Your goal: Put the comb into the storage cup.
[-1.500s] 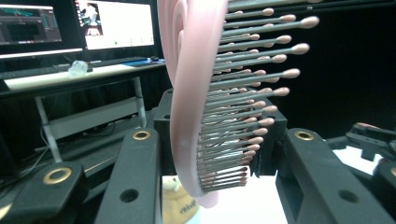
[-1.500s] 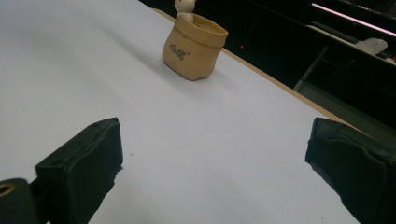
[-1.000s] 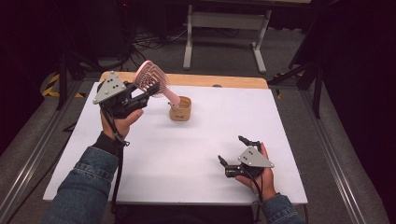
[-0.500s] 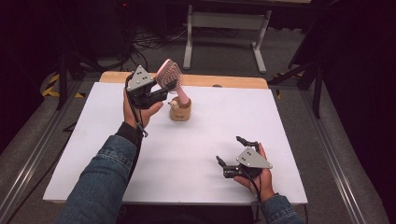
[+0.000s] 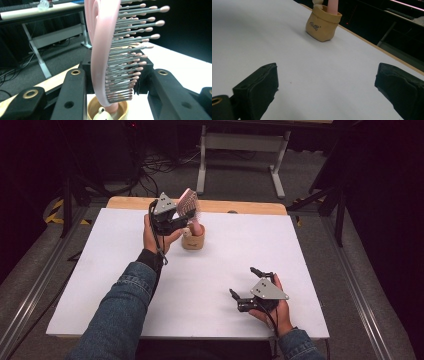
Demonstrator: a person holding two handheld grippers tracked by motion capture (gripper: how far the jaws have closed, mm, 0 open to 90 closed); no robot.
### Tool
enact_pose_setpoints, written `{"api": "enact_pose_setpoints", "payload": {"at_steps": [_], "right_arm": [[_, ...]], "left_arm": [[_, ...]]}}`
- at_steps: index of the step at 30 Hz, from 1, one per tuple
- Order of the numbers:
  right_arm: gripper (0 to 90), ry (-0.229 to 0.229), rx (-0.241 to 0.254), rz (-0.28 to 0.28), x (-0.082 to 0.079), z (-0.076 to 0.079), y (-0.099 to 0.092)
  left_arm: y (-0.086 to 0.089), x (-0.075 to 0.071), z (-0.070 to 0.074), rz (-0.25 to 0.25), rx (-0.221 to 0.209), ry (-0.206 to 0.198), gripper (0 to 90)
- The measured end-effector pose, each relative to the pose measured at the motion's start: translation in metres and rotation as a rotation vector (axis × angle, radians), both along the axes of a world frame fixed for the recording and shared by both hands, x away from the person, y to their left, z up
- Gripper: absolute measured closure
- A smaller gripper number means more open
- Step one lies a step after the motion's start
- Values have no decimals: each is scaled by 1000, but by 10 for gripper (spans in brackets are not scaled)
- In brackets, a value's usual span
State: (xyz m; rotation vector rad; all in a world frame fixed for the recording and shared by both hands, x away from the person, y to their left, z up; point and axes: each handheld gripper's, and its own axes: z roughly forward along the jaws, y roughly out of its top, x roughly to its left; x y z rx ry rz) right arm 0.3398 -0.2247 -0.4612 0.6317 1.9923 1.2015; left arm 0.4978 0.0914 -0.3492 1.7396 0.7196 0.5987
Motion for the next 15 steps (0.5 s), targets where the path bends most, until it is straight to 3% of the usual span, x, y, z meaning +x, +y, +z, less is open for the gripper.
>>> {"api": "enact_pose_setpoints", "payload": {"at_steps": [8, 15], "right_arm": [[54, 9, -12, 7, 1, -2, 1], [54, 15, -16, 12, 1, -3, 2]], "left_arm": [[-4, 9, -16, 10, 13, 47, 634], [-5, 13, -22, 4, 19, 59, 633]]}}
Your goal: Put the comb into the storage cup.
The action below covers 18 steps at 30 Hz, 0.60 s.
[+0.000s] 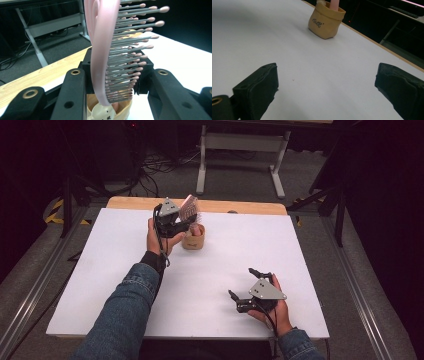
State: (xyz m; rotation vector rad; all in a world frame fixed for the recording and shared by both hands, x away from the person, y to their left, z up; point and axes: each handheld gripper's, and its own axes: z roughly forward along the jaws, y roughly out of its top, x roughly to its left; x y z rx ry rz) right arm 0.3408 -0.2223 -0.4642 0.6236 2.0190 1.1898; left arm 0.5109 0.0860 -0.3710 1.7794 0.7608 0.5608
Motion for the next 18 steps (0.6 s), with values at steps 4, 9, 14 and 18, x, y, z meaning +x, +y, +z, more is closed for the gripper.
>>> {"api": "enact_pose_setpoints", "payload": {"at_steps": [4, 9, 14, 18], "right_arm": [[54, 3, -3, 4, 0, 0, 0], [54, 5, -3, 3, 0, 0, 0], [58, 4, -5, 8, 0, 0, 1], [58, 6, -7, 9, 0, -1, 2]], "left_arm": [[0, 3, -1, -12, 3, -1, 632], [0, 7, -1, 15, 24, -2, 617], [3, 16, 0, 99, 70, 9, 566], [7, 21, 0, 116, 86, 19, 541]]}}
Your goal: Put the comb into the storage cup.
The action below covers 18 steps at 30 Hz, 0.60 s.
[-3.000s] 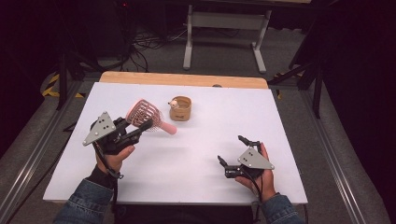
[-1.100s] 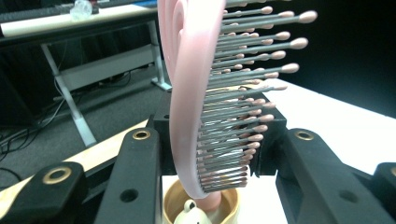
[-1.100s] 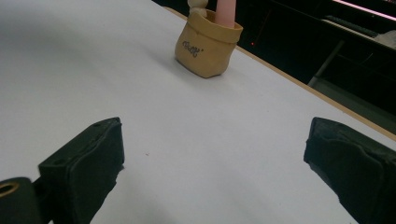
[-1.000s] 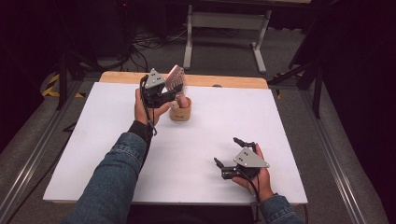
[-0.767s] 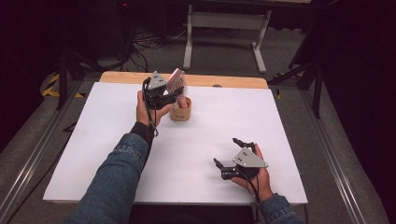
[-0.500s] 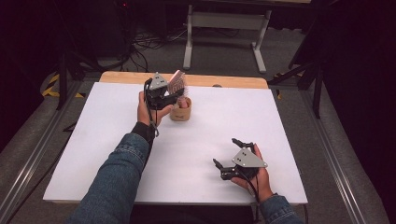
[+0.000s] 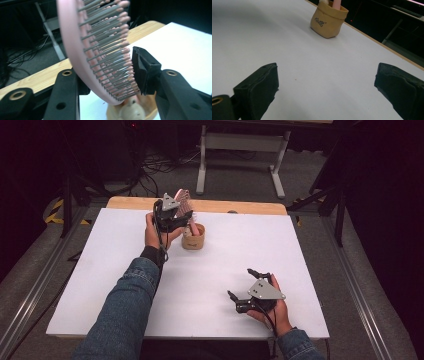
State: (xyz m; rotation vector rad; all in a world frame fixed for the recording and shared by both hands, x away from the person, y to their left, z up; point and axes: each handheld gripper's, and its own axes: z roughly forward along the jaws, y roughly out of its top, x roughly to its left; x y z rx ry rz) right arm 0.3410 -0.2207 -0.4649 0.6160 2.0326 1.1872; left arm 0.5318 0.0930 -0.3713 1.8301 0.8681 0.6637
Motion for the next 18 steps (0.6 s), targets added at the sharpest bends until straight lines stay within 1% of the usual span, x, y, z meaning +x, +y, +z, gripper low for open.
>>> {"api": "enact_pose_setpoints", "payload": {"at_steps": [3, 5, 8, 11, 15, 18], "right_arm": [[58, -3, 0, -4, 1, 0, -1], [58, -2, 2, -6, 1, 0, -1], [58, -3, 2, -4, 0, 0, -1], [58, -2, -3, -2, 1, 0, -1], [58, 0, 1, -5, 0, 0, -1], [58, -1, -1, -6, 1, -1, -1]], "left_arm": [[5, 2, -2, 14, -12, 14, 529], [10, 3, -3, 42, -26, 12, 510], [16, 4, -3, 55, -25, 24, 487], [22, 5, -3, 70, -39, 25, 469], [31, 5, -5, 71, -39, 43, 454], [33, 5, -6, 69, -40, 42, 448]]}}
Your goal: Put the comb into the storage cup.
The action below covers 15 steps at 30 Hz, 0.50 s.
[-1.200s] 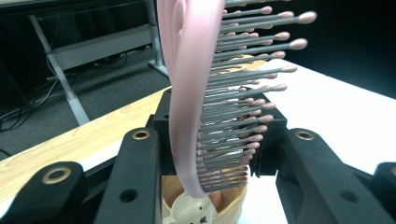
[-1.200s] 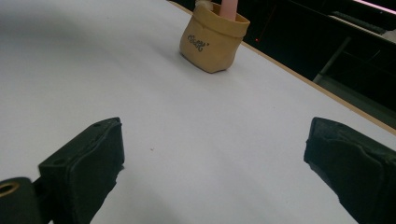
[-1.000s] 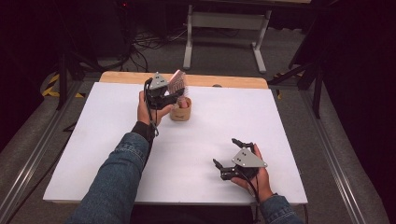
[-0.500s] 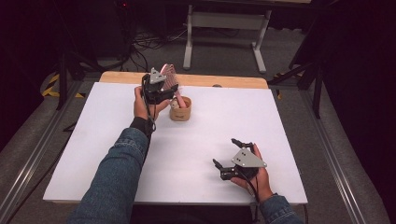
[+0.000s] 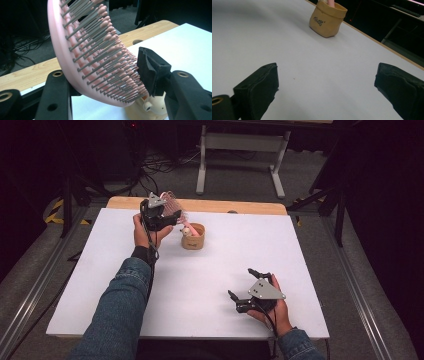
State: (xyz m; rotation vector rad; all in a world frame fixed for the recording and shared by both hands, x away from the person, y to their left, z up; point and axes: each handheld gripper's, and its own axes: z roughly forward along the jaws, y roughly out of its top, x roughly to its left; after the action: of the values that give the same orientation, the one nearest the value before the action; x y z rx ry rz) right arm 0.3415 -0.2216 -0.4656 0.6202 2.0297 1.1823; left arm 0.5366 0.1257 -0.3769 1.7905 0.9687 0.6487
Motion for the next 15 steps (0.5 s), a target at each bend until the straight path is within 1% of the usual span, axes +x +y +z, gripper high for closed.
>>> {"api": "enact_pose_setpoints", "payload": {"at_steps": [3, 12, 15], "right_arm": [[58, -1, -1, 1, 0, 0, 0], [59, -1, 4, 1, -1, 1, 0], [65, -2, 11, -3, -1, 1, 0]], "left_arm": [[2, 0, -1, -1, 3, 4, 440], [7, 0, -3, -8, -14, 12, 429], [7, -1, -2, -9, -7, 9, 418]]}}
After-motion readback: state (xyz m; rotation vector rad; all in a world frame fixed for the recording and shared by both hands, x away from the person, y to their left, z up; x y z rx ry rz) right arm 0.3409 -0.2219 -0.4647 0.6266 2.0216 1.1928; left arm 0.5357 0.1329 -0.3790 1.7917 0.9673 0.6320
